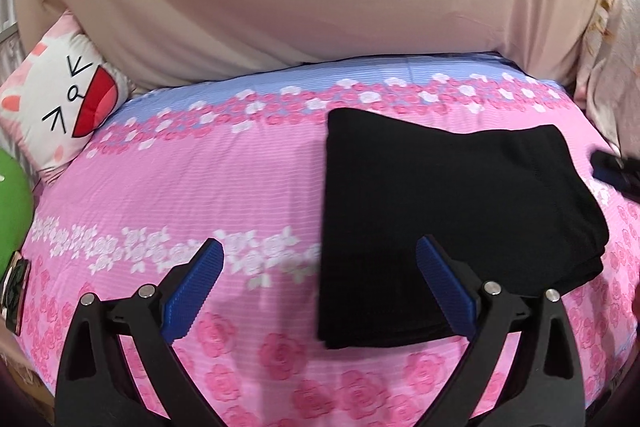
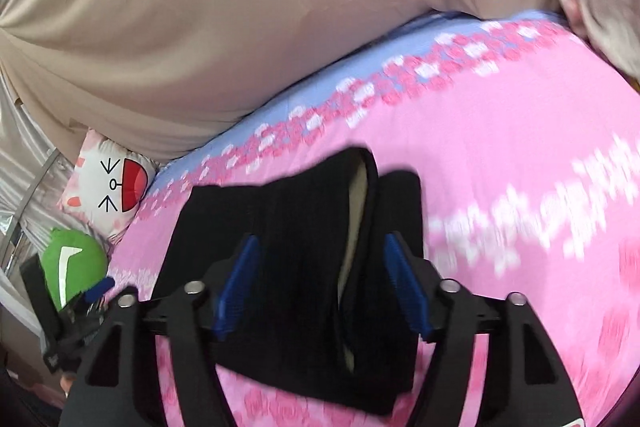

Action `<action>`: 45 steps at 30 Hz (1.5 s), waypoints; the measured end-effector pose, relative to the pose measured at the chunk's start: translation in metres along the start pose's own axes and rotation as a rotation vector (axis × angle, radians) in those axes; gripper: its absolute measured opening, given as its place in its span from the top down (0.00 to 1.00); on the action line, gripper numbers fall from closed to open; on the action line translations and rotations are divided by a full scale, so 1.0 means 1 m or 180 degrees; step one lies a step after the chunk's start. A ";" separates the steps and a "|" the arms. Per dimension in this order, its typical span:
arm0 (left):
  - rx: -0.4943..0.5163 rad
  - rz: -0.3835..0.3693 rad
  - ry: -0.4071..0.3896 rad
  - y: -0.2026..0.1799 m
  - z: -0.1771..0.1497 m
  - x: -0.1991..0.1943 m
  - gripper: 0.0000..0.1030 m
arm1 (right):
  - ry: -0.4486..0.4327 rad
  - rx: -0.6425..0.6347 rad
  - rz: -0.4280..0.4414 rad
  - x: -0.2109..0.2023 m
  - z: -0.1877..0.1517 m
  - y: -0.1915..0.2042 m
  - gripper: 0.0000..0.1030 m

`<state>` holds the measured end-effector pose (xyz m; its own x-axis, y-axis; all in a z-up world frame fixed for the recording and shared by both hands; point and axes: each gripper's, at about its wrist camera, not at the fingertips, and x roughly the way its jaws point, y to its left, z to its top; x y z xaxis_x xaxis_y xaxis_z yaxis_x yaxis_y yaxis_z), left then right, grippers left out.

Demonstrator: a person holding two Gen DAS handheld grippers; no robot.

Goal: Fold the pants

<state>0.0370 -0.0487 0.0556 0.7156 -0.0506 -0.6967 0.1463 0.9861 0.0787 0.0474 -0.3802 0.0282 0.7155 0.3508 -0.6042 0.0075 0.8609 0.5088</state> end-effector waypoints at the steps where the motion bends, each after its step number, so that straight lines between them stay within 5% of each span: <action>1: 0.0020 -0.0032 0.0002 -0.005 0.001 0.001 0.08 | 0.0070 0.0000 -0.0008 0.013 0.012 0.000 0.36; 5: 0.0109 -0.0061 -0.0009 -0.018 0.002 0.001 0.08 | 0.0296 -0.0050 -0.0181 0.057 0.033 -0.003 0.37; 6: 0.0120 -0.0064 -0.0011 -0.019 0.003 0.002 0.08 | 0.0327 -0.0083 -0.0253 0.067 0.034 -0.002 0.43; 7: 0.0134 -0.0067 -0.0014 -0.020 0.003 0.002 0.08 | 0.0349 -0.0139 -0.0238 0.072 0.033 -0.001 0.72; 9: 0.0148 -0.0054 -0.0019 -0.019 0.004 0.003 0.08 | 0.0363 -0.0253 -0.0167 0.070 0.034 0.014 0.77; 11: 0.0146 -0.0034 -0.0017 -0.016 0.006 0.006 0.08 | 0.0062 -0.0360 -0.0086 0.035 0.041 0.032 0.95; 14: 0.0096 -0.0045 0.0011 -0.011 0.006 0.011 0.08 | -0.0162 -0.0337 -0.0139 0.003 0.044 0.029 0.95; 17: 0.0041 -0.0072 0.0087 -0.008 0.003 0.019 0.07 | 0.0220 -0.0201 -0.0513 0.037 0.026 -0.009 0.84; 19: 0.0003 -0.0103 0.0145 -0.007 0.001 0.024 0.07 | 0.0307 0.0023 -0.0453 0.045 0.012 -0.027 0.78; 22: 0.0002 -0.0107 0.0162 -0.002 -0.002 0.023 0.07 | 0.0125 0.0122 -0.0225 0.010 0.005 -0.019 0.52; 25: -0.0039 -0.0111 0.0134 0.006 -0.006 0.018 0.07 | -0.0024 -0.0019 -0.0102 -0.025 -0.018 -0.002 0.36; 31: -0.0112 -0.0143 0.0171 0.006 -0.012 0.016 0.07 | 0.0270 0.0012 -0.0148 -0.015 -0.062 0.007 0.36; 32: -0.0115 -0.0143 0.0177 0.005 -0.013 0.015 0.07 | 0.0262 -0.0008 -0.0197 -0.009 -0.066 0.007 0.42; 35: -0.0065 -0.0153 0.0195 -0.001 -0.014 0.012 0.07 | 0.0222 -0.0060 -0.0260 -0.006 -0.065 0.012 0.82; 37: -0.0036 -0.0145 0.0182 -0.004 -0.013 0.009 0.07 | 0.0097 -0.0092 -0.0108 -0.024 -0.058 0.021 0.83; 40: -0.0012 -0.0172 0.0170 -0.008 -0.012 0.008 0.07 | -0.0070 -0.0217 -0.0230 -0.047 -0.050 0.028 0.83; 43: -0.0003 -0.0194 0.0190 -0.011 -0.013 0.011 0.07 | 0.0143 -0.0195 -0.0587 -0.024 -0.064 0.011 0.78; 45: -0.0006 -0.0199 0.0228 -0.013 -0.014 0.014 0.07 | 0.0171 -0.0073 -0.0496 -0.013 -0.076 -0.001 0.75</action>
<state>0.0359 -0.0601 0.0346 0.6543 -0.1008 -0.7495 0.1880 0.9816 0.0322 -0.0151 -0.3578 -0.0105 0.6685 0.2309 -0.7069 0.0991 0.9144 0.3924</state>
